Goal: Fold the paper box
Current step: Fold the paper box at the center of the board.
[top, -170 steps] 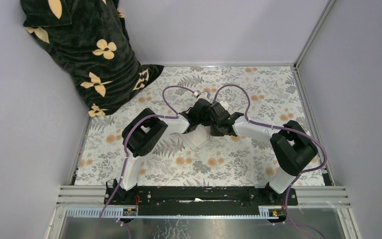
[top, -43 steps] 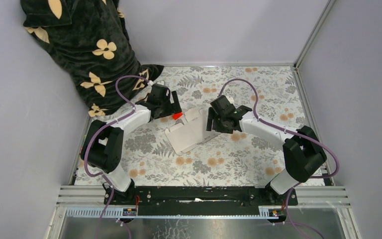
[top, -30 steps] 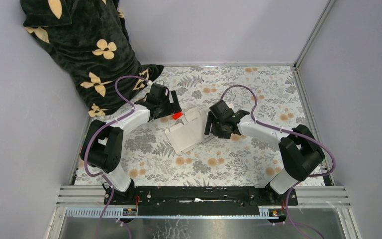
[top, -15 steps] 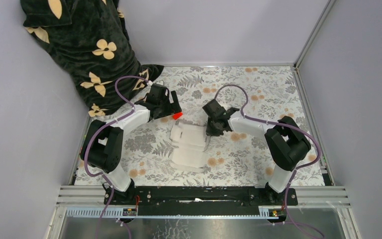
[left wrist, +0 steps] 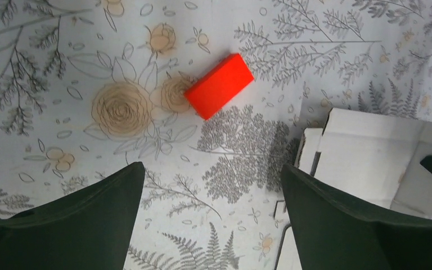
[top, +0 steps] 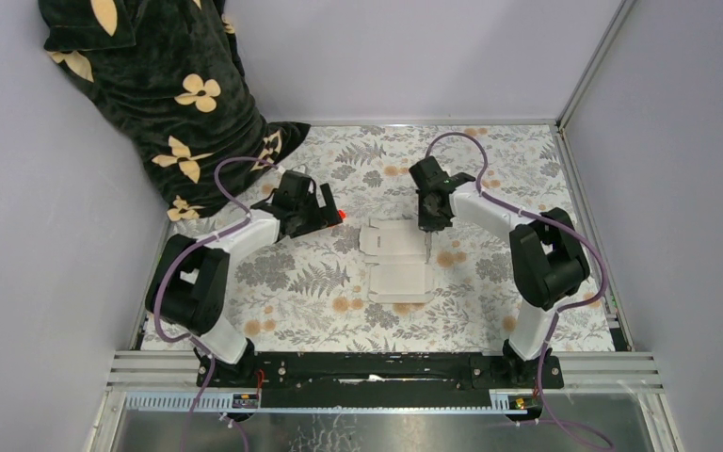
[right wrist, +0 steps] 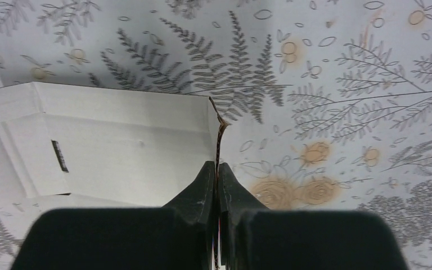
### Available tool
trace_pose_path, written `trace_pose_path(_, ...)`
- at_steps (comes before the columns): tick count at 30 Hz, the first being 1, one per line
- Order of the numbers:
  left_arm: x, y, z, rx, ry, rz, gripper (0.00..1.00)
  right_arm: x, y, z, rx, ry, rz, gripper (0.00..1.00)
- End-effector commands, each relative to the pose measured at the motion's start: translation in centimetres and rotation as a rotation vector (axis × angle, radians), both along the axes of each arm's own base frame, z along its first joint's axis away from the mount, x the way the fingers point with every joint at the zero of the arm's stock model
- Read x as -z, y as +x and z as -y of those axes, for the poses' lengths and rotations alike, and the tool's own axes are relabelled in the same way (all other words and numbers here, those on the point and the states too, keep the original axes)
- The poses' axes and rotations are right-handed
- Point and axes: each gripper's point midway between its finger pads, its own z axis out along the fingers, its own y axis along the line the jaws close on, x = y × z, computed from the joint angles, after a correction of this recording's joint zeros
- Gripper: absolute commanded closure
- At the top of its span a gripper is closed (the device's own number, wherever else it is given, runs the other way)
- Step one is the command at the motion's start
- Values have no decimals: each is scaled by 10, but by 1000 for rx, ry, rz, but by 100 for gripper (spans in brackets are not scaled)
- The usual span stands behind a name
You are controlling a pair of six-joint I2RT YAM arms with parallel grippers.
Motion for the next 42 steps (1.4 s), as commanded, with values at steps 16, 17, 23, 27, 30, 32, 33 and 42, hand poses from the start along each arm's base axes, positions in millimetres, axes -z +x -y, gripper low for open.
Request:
trace_pose_path(16,-9,-73,83,186,-483,108,64,20,6,-15,-130,111,-27,100)
trace_pose_path(17,-9,-78,86,195,-504,115,62,21,6,-15,-129,116,-33,100)
trace_pose_path(23,-3,-102,88,210,-547,148,59,26,4,-13,-128,146,-54,99)
trace_pose_path(27,8,-107,87,201,-539,139,57,27,3,-15,-130,185,-61,99)
trace_pose_path(30,10,-107,88,199,-551,144,51,28,2,-17,-137,200,-66,99)
trace_pose_path(32,10,-105,89,199,-552,147,45,29,1,-17,-139,211,-70,99)
trace_pose_path(33,11,-105,90,200,-551,145,44,30,-1,-18,-142,218,-74,100)
trace_pose_path(42,17,-106,90,196,-531,130,41,30,-2,-18,-133,298,-86,100)
